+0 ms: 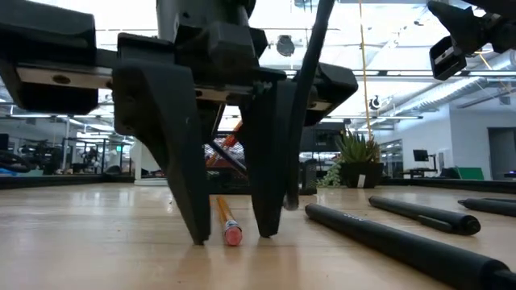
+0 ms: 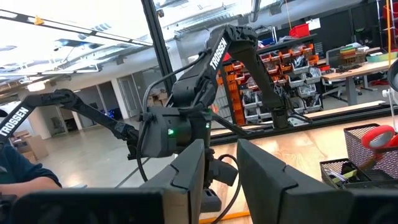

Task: Pick and place office supplies into organizer
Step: Put the orange pencil into the black desk organizer

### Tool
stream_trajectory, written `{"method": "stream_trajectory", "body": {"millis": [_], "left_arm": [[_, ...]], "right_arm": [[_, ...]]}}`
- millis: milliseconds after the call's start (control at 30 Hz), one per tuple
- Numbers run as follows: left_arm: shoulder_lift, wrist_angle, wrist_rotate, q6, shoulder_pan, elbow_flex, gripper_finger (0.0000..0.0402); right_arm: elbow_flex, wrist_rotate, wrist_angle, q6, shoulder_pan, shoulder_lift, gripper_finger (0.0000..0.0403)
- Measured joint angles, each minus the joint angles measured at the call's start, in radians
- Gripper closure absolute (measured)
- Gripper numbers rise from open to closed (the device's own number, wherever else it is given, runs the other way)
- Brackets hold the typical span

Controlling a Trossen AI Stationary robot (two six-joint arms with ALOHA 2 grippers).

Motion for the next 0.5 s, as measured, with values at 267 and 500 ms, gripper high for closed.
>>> {"method": "stream_trajectory", "body": {"millis": [267,500], "left_arm": [[0.003,-0.009,-0.016,-0.004,-0.007,0.001,0.0252],[0.004,-0.02,-0.027,-0.003,-0.008,0.001,0.0279]], "right_arm": [[0.0,0.0,0.0,0.0,0.0,0.0,0.0314],[0.0,0.0,0.0,0.0,0.0,0.0,0.0314]]}}
